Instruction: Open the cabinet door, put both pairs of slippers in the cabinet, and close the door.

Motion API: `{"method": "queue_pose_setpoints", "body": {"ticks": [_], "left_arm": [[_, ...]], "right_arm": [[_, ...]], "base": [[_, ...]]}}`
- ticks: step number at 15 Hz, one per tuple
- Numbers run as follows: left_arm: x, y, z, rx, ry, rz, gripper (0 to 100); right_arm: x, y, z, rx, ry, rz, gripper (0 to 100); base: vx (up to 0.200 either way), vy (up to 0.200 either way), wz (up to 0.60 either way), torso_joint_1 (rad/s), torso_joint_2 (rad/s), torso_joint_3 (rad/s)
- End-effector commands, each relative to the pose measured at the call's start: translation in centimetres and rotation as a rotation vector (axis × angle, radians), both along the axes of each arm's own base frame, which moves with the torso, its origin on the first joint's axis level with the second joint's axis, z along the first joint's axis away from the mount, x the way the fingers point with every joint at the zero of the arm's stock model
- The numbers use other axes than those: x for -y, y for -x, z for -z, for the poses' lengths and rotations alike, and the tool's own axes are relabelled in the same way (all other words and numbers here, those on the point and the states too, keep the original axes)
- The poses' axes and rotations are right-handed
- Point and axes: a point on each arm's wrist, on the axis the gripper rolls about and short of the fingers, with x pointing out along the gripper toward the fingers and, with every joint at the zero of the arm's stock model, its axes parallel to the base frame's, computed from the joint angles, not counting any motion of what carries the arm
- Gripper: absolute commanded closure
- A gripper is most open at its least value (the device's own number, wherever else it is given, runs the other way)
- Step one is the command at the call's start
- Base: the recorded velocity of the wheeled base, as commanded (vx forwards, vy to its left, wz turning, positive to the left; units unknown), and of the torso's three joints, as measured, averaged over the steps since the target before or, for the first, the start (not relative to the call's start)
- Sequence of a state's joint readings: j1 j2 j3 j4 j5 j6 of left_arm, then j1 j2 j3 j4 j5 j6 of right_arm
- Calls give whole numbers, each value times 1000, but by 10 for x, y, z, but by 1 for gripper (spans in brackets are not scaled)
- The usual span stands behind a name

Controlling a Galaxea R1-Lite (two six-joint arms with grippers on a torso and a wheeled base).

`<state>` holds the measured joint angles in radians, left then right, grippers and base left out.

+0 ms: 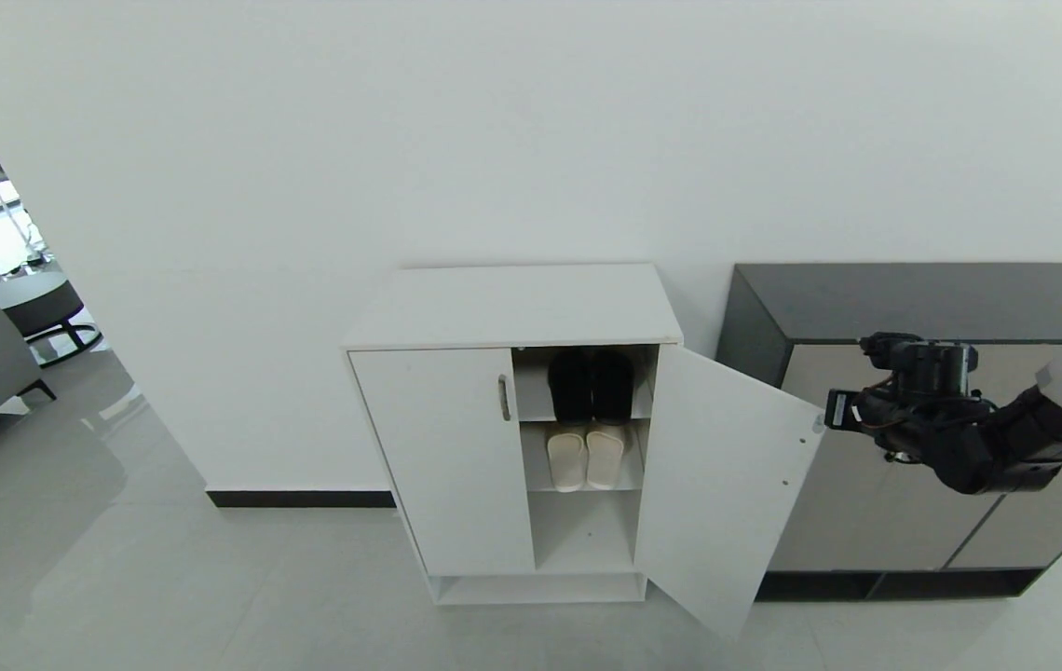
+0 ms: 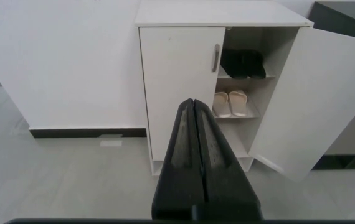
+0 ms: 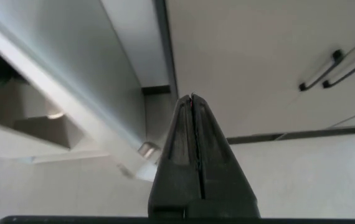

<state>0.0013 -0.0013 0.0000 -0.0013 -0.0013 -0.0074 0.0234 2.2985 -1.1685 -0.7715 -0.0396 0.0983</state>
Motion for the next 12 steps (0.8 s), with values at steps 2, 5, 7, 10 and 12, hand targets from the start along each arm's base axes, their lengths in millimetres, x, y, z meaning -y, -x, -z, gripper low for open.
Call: {"method": "queue_pose_setpoints", "body": {"ticks": [2,5,7,10,12], "left_arm": [[0,0,0,-1,0,0,100],[0,0,0,-1,0,0,100],[0,0,0,-1,2,0,100],[0,0,0,-1,2,0,100],[0,0,0,-1,3,0,100]], "right_arm": [[-8,3,7,-23,0,-19,100],[-27,16,5,-43,4,-67,100],[-67,58,-14,-66,-2,-210,100],[-112,110,-45,-33,-16,-385,100],[-124,127,-49,-34,-15,-434,100]], "base": [[0,0,0,0,0,0],[0,0,0,0,0,0],[0,0,0,0,0,0],[0,0,0,0,0,0],[0,0,0,0,0,0]]}}
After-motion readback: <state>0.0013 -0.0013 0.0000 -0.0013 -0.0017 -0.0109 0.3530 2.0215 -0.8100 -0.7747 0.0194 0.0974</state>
